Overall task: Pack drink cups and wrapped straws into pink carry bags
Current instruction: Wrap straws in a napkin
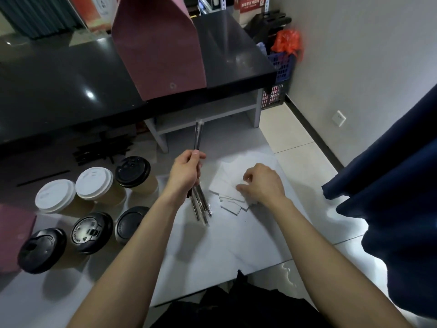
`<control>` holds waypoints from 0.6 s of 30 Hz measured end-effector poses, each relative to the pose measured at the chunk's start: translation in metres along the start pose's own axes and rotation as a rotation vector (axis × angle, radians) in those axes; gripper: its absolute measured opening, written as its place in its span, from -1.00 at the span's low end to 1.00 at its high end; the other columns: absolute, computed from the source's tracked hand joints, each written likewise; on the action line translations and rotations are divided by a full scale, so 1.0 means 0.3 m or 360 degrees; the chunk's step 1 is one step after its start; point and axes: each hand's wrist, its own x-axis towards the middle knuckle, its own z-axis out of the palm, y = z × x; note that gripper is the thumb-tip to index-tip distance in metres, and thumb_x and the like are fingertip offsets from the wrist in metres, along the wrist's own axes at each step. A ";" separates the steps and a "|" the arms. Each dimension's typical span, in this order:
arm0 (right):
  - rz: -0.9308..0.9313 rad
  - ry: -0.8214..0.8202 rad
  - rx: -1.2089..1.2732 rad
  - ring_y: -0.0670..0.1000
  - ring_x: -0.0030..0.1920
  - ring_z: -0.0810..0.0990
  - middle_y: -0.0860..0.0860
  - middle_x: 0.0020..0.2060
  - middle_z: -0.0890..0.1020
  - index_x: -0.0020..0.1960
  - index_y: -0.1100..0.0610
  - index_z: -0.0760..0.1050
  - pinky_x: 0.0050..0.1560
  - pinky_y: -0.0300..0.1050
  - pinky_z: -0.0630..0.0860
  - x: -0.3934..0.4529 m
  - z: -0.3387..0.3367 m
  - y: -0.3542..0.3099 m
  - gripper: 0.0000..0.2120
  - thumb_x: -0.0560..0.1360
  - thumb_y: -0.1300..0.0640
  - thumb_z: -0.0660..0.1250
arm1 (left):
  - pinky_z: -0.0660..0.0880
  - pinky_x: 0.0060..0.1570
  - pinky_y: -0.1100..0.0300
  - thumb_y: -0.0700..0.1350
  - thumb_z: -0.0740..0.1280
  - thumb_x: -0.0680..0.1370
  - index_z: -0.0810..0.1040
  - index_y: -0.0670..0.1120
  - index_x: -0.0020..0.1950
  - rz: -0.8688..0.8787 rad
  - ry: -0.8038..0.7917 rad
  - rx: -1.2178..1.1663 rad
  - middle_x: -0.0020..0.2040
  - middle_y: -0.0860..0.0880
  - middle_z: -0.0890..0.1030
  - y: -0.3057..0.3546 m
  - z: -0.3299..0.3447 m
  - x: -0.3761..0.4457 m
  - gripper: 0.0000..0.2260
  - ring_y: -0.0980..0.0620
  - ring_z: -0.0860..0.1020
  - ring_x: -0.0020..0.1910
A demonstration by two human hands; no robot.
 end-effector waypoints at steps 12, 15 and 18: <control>-0.0422 0.0164 0.0325 -0.17 -0.10 0.58 -0.14 -0.07 0.65 -0.07 -0.08 0.73 0.01 -0.16 0.47 -0.002 -0.190 -0.057 -0.91 0.56 -0.06 0.47 | 0.45 0.31 0.30 -0.16 0.64 0.47 0.62 0.16 0.42 0.0766 -0.0177 0.0730 0.35 0.15 0.58 0.058 0.020 -0.022 -0.44 0.26 0.55 0.31; -0.0600 0.0172 0.0475 -0.22 -0.18 0.54 -0.18 -0.12 0.62 -0.10 -0.15 0.68 -0.13 -0.33 0.38 0.002 -0.224 -0.106 -0.91 0.59 -0.05 0.47 | 0.51 0.31 0.17 -0.04 0.64 0.50 0.72 0.13 0.26 0.0905 -0.0151 0.0940 0.30 0.22 0.62 0.091 0.043 -0.006 -0.65 0.22 0.59 0.29; -0.0477 0.0407 0.0671 -0.03 -0.12 0.60 -0.06 -0.05 0.70 0.06 0.01 0.74 0.00 -0.13 0.54 0.003 -0.196 -0.100 -0.82 0.68 -0.04 0.39 | 0.47 -0.15 0.12 0.08 0.58 0.55 0.73 0.12 0.01 0.0852 0.0085 0.0951 -0.13 0.20 0.67 0.082 0.024 0.013 -0.90 0.27 0.57 -0.19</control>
